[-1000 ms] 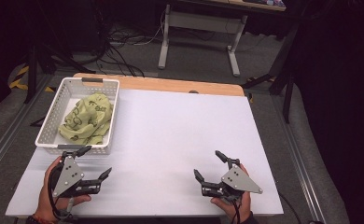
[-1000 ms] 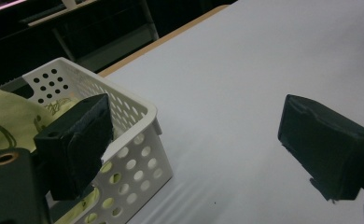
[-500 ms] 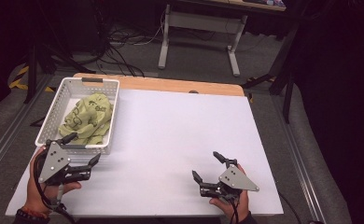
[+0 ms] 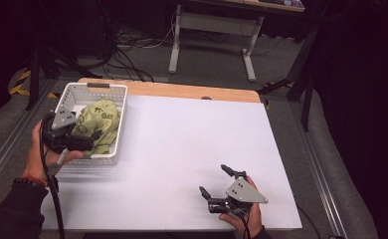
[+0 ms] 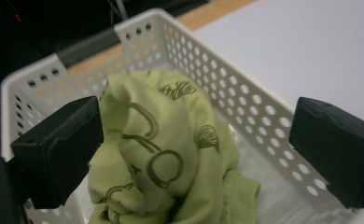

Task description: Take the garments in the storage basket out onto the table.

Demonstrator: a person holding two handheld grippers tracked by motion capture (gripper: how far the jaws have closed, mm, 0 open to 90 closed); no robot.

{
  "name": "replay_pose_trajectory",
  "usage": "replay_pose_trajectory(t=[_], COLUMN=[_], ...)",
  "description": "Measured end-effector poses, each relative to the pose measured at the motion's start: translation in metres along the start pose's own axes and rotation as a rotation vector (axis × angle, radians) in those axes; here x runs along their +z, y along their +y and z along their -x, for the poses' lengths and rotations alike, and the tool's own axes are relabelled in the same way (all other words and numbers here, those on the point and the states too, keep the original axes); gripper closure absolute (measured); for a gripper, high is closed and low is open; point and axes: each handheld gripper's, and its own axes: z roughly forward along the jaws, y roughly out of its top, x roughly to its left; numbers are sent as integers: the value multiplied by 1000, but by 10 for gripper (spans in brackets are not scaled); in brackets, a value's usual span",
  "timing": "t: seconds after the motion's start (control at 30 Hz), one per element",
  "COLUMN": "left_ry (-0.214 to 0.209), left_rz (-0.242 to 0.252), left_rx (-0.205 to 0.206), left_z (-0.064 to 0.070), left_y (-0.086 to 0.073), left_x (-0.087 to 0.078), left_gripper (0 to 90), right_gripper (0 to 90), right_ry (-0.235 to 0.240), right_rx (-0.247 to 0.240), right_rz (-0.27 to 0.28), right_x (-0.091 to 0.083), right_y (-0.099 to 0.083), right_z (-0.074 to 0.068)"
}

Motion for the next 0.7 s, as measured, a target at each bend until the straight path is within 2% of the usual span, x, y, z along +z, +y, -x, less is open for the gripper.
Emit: replay_pose_trajectory(t=[0.03, 0.07, 0.1, 0.13, 0.17, 0.2, 0.23, 0.27, 0.37, 0.4, 0.43, 0.47, 0.5, 0.53, 0.6, 0.63, 0.7], left_ry=[0, 1, 32, 32, 55, 55, 3, 3, -7, -15, -15, -8, 6, 2, 9, 5, -2], left_rz=[0, -36, -104, -104, -185, -185, -266, -266, -334, -370, -370, -391, -420, -472, -482, -494, -493], left_rx=[0, -2, 28, 28, 47, 47, 28, 28, 56, 63, 63, 67, 75, 80, 71, 76, 84], left_z=[0, -5, -12, -12, -18, -18, -23, -23, -23, -21, -21, -20, -20, -20, -21, -21, -21], left_y=[0, 2, 6, 6, 8, 8, 9, 9, 8, 7, 7, 6, 5, 3, 3, 3, 4], left_x=[0, 7, 20, 20, 34, 34, 47, 47, 65, 74, 74, 78, 83, 89, 91, 92, 92], left_gripper=[43, 43, 53, 54, 56, 56, 56, 66, 96, 122, 151, 151, 207, 263, 288, 408, 502], right_gripper=[93, 93, 96, 96, 98, 98, 99, 99, 106, 106, 106, 107, 107, 109, 110, 112, 116], right_ry=[5, 5, 32, 32, 49, 49, 60, 60, 67, 68, 68, 67, 72, 72, 74, 81, 83], right_rx=[2, 2, 33, 33, 51, 51, 58, 58, 37, 27, 27, 19, 11, 8, 9, 5, -7], right_rz=[-1, -1, 0, 0, -12, -12, -22, -22, -35, -41, -41, -45, -46, -46, -46, -50, -52], right_x=[0, 0, 1, 1, 3, 3, 4, 4, 5, 6, 6, 6, 6, 6, 6, 6, 6], right_y=[0, 0, -1, -1, -3, -3, -4, -4, -4, -4, -4, -4, -4, -4, -5, -5, -5], right_z=[0, 0, 2, 2, 4, 4, 4, 4, 2, 1, 1, 0, -1, -1, -1, -2, -3])
